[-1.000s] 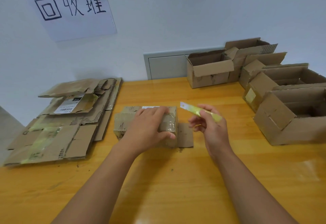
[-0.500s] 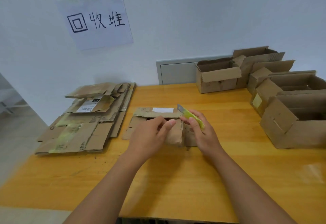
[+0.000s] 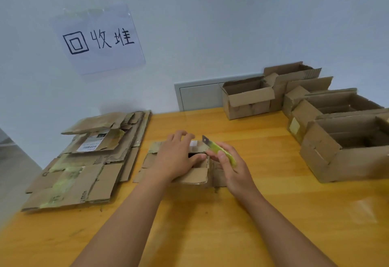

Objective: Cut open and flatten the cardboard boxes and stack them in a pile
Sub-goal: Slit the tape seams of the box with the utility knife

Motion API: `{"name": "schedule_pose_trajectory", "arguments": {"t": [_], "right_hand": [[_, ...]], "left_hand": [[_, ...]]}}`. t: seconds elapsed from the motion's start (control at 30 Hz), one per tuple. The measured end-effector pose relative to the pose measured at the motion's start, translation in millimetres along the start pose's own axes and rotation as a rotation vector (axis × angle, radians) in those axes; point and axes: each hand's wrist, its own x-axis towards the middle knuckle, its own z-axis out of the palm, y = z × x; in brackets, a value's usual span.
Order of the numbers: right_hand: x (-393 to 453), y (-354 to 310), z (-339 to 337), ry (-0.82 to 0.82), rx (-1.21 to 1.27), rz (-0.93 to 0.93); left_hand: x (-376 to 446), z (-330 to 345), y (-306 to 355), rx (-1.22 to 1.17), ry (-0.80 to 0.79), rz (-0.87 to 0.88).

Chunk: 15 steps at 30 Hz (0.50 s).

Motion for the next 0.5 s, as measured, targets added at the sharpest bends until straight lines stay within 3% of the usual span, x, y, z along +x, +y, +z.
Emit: {"name": "schedule_pose_trajectory", "arguments": {"t": [0.13, 0.5], "right_hand": [[5.1, -8.0, -2.5, 0.178, 0.132, 0.016], [17.3, -10.0, -12.8, 0.288, 0.509, 0.246]], "left_hand": [[5.6, 10.7, -12.2, -0.134, -0.098, 0.015], [6.7, 23.3, -18.8, -0.178, 0.046, 0.037]]}}
